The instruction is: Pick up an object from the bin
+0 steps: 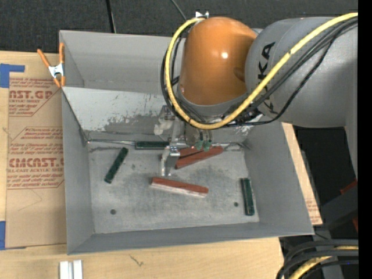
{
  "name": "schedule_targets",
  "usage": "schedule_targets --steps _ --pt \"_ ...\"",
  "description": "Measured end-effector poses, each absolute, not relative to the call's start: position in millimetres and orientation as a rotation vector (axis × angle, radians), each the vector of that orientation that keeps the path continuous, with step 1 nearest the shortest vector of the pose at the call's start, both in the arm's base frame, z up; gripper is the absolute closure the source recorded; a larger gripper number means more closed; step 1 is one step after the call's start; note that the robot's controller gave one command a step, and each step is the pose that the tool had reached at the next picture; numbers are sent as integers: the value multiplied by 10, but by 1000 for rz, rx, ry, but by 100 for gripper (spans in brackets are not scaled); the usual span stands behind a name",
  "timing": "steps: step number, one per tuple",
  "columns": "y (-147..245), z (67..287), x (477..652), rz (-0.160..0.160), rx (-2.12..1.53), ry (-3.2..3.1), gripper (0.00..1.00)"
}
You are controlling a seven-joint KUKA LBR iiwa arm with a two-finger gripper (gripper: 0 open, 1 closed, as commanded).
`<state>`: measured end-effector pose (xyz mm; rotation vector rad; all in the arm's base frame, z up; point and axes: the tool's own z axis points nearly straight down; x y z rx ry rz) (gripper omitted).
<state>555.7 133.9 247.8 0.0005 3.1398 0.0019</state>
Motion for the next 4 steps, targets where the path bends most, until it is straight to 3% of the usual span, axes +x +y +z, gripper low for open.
schedule_targets --steps 1,2,3,4 --pt "1339 2478 5557 2 0 3140 0" --pt "1240 2041 5448 5 -1 3133 0" --pt "1119 1348 5289 2 -177 3132 0" --pt "828 812 5627 3 -283 3117 100"
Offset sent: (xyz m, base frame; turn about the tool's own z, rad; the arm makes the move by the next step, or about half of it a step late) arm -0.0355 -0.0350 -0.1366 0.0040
